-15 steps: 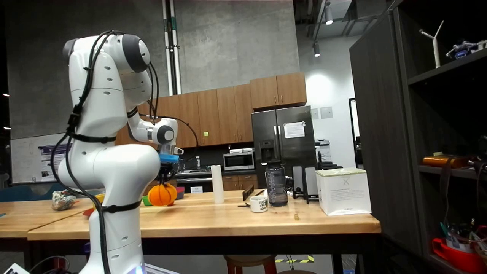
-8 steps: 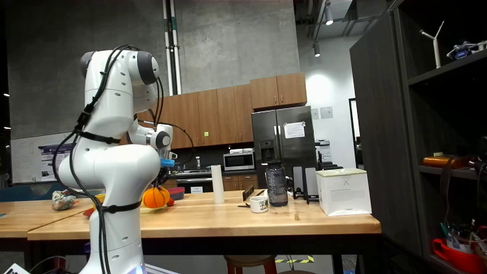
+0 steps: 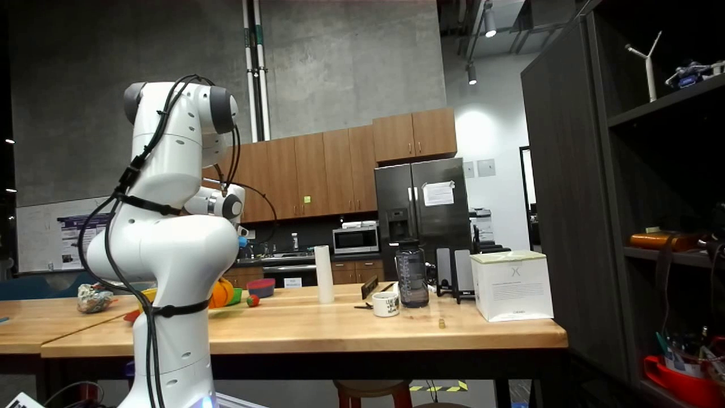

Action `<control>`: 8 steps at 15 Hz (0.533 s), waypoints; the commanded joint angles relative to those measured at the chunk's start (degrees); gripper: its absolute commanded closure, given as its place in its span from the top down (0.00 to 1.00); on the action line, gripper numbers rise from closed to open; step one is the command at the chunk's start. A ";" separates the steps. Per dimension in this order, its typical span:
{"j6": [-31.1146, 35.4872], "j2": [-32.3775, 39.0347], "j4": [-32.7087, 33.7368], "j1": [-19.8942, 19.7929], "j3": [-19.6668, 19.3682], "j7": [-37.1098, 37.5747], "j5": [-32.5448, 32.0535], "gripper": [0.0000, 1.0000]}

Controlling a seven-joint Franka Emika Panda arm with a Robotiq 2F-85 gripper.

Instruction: Move the orange plush toy to the left.

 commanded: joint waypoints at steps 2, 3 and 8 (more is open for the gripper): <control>-4.00 1.13 3.39 0.36 1.55 -1.58 -0.35 0.02; -4.50 1.30 3.71 0.54 1.73 -1.46 -0.89 0.02; -4.87 2.07 4.36 1.08 2.47 -2.17 -1.98 0.02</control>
